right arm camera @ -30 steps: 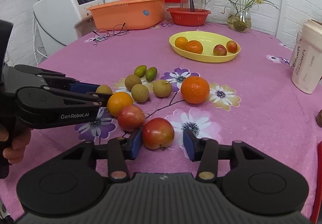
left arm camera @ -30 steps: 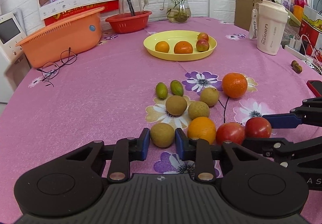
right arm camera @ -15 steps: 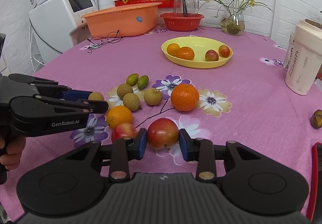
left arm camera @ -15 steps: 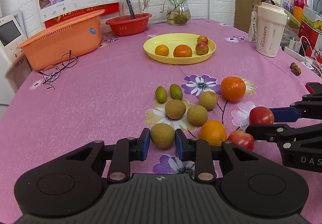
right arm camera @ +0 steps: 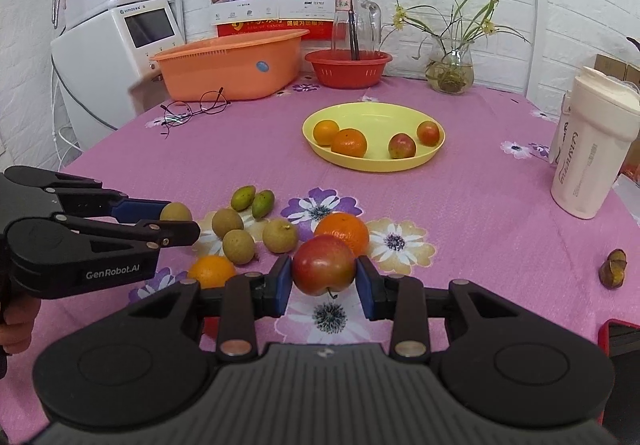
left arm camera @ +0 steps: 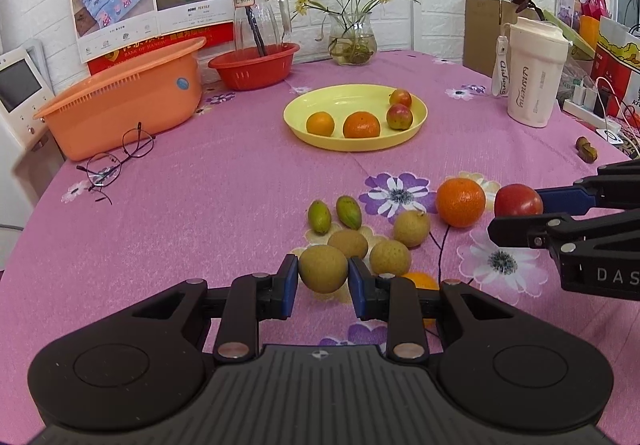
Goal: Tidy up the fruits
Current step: 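Carry the brown fruit with left tool while right tool carries the red apple to the plate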
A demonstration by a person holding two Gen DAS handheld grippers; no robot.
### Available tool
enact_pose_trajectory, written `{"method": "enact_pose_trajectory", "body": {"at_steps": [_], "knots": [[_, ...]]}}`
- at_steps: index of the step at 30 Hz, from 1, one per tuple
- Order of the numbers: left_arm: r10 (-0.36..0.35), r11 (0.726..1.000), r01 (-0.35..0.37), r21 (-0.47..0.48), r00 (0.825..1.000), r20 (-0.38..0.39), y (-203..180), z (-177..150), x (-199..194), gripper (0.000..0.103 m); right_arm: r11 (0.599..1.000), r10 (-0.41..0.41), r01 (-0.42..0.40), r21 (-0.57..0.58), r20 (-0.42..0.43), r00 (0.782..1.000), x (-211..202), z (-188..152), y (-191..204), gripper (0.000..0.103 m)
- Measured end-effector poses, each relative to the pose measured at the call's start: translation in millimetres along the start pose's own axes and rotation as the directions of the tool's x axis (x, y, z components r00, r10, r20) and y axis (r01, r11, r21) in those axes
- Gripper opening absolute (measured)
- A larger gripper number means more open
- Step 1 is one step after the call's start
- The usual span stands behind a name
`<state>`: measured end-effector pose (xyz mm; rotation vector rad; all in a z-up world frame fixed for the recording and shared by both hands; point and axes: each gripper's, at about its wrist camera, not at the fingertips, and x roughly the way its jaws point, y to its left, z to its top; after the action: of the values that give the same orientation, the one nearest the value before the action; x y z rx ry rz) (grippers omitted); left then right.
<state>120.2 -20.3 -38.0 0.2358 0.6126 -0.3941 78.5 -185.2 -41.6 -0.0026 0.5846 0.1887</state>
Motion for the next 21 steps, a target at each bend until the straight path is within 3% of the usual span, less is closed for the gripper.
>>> {"method": "enact_pose_trajectory", "body": {"at_steps": [21], "knots": [[-0.021, 0.997, 0.015, 0.080, 0.997, 0.071, -11, 49, 19, 0.025, 0.998, -0.033, 0.030, 0.055, 0.054, 0.998, 20, 37, -29, 0.077]]}}
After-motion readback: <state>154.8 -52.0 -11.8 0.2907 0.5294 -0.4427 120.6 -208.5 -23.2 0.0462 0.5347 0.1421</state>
